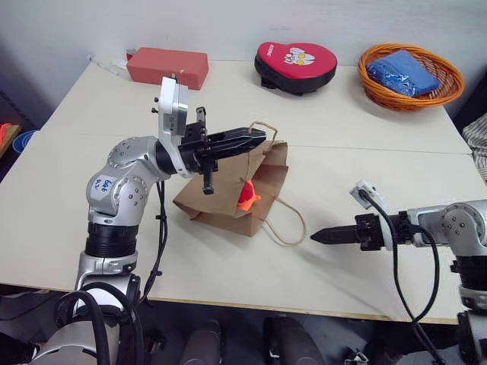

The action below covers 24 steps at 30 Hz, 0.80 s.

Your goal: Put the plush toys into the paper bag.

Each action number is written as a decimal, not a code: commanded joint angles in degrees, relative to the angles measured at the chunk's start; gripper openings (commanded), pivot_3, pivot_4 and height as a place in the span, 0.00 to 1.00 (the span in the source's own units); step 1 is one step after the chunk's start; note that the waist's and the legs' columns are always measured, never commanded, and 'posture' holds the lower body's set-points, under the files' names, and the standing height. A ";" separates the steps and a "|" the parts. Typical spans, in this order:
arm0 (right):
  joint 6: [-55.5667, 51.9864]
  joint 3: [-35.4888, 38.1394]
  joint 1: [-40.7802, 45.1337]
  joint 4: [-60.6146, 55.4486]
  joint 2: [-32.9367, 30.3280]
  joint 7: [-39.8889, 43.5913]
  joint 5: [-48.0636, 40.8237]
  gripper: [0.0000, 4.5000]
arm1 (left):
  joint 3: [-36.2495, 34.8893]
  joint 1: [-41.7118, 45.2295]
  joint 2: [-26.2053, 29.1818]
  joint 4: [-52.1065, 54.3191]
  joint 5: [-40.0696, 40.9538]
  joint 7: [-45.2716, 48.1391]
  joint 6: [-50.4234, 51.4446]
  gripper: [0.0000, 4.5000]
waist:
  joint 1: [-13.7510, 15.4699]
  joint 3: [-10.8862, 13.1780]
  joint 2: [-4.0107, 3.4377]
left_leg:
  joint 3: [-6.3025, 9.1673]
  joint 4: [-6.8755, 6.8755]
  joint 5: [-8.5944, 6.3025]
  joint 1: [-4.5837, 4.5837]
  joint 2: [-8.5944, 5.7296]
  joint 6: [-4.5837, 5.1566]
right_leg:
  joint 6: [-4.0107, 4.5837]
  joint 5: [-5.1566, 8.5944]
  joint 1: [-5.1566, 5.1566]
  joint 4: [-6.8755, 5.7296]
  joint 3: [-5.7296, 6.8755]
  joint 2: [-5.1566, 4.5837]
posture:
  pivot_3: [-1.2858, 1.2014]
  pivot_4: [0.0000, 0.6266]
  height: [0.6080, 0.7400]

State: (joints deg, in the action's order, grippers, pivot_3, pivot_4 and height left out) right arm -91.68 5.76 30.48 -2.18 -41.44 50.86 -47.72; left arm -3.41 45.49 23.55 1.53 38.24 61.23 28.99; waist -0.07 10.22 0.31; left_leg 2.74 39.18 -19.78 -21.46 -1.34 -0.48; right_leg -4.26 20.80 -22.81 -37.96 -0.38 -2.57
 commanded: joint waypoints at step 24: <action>-0.82 14.90 10.98 8.05 1.12 -29.01 -37.98 0.00 | -2.56 0.43 1.12 0.68 0.92 -1.09 -1.07 0.00 | -0.19 0.00 0.01 | 0.00 -0.04 0.00 -0.03 0.01 0.03 | 0.00 0.00 0.01 0.02 0.02 0.01 | 0.52 0.24 1.00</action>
State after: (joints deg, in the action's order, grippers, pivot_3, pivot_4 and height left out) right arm -92.29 18.74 39.68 5.67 -38.68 22.84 -79.92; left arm -3.86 45.43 24.12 1.65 38.28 60.49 29.30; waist -0.26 10.21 0.32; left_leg 2.74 39.14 -19.78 -21.49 -1.32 -0.45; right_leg -4.26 20.80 -22.80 -37.93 -0.36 -2.56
